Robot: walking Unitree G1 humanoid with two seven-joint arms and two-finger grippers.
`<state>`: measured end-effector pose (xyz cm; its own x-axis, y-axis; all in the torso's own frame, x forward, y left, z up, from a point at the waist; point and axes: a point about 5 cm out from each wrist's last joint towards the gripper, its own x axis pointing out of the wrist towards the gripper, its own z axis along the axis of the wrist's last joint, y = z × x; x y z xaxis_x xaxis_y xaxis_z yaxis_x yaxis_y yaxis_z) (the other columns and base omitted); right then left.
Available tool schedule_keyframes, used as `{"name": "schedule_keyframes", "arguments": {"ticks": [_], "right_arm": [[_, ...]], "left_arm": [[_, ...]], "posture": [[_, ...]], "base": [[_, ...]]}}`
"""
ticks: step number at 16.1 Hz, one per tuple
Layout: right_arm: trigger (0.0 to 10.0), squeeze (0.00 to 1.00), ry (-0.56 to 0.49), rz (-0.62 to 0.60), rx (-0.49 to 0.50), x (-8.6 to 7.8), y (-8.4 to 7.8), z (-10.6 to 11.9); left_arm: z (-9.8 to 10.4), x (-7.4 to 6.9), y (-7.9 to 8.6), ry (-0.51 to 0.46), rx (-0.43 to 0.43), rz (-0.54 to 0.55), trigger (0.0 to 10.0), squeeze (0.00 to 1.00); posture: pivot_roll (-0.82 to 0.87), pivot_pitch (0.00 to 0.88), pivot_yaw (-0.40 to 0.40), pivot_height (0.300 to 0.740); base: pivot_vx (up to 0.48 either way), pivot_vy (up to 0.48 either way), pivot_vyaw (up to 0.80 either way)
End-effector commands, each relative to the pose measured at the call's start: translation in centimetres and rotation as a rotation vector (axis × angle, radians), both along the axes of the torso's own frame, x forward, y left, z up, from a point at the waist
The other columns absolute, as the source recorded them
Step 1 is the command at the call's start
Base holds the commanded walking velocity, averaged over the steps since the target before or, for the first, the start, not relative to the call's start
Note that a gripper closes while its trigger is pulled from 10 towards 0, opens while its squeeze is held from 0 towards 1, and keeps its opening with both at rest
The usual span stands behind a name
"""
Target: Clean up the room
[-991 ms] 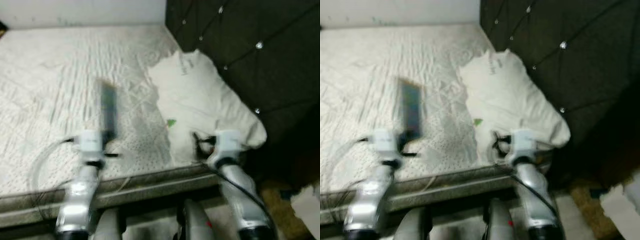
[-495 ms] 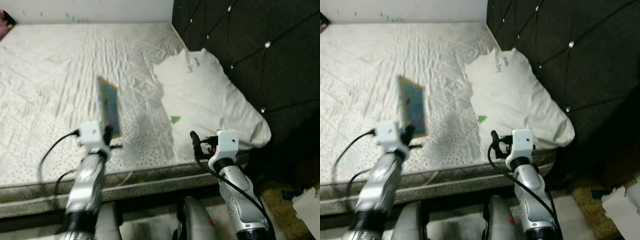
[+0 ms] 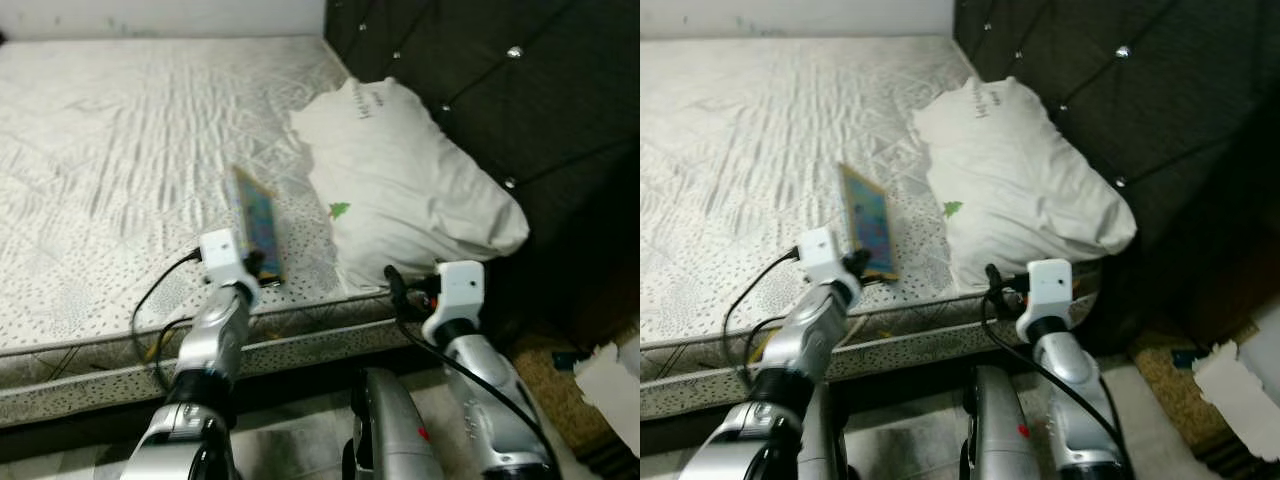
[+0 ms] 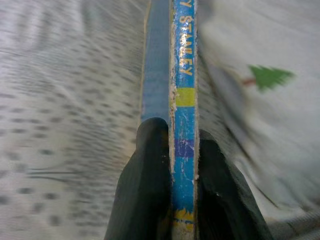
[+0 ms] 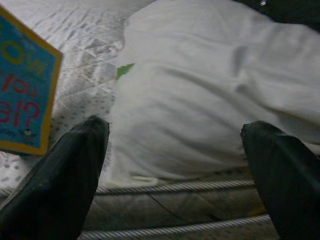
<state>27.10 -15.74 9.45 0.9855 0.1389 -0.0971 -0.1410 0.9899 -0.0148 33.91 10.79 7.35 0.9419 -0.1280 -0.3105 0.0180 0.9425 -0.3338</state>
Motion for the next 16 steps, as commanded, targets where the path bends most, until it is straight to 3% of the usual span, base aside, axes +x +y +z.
{"name": "schedule_keyframes", "arguments": {"ticks": [1,4,6,8,12,16], "right_arm": [[10.0,0.00,-0.013,-0.012,-0.001,-0.3,-0.8,0.7],[10.0,0.00,-0.005,-0.019,-0.023,-1.5,-2.0,1.2],[10.0,0.00,0.004,-0.032,-0.047,-2.6,-2.9,1.6],[10.0,0.00,0.027,-0.047,-0.067,-3.5,-3.6,1.6],[10.0,0.00,0.051,-0.041,-0.079,-3.9,-3.8,1.6],[10.0,0.00,0.065,-0.028,-0.076,-3.7,-3.5,1.7]], "left_arm": [[-1.3,-0.7,-2.0,0.086,-0.045,-0.077,10.0,0.00],[-1.4,-0.7,-3.5,0.117,-0.111,-0.127,10.0,0.00],[-1.0,-0.3,-4.3,0.139,-0.237,-0.129,10.0,0.00],[-0.6,0.1,-4.8,0.147,-0.262,-0.128,10.0,0.00],[3.5,1.7,-6.0,0.051,-0.398,-0.124,10.0,0.00],[5.6,1.1,-6.9,0.015,-0.448,-0.136,10.0,0.00]], "posture": [[-0.11,0.083,-0.052,0.536],[-0.15,0.097,-0.055,0.536],[-0.18,0.118,-0.057,0.536],[-0.20,0.132,-0.064,0.536],[-0.20,0.135,-0.080,0.536],[-0.19,0.135,-0.088,0.536]], "base": [[0.000,0.000,0.00],[0.000,0.000,0.00],[0.000,0.000,0.00],[0.000,0.000,0.00],[0.000,0.000,0.00],[0.000,0.000,0.00]]}}
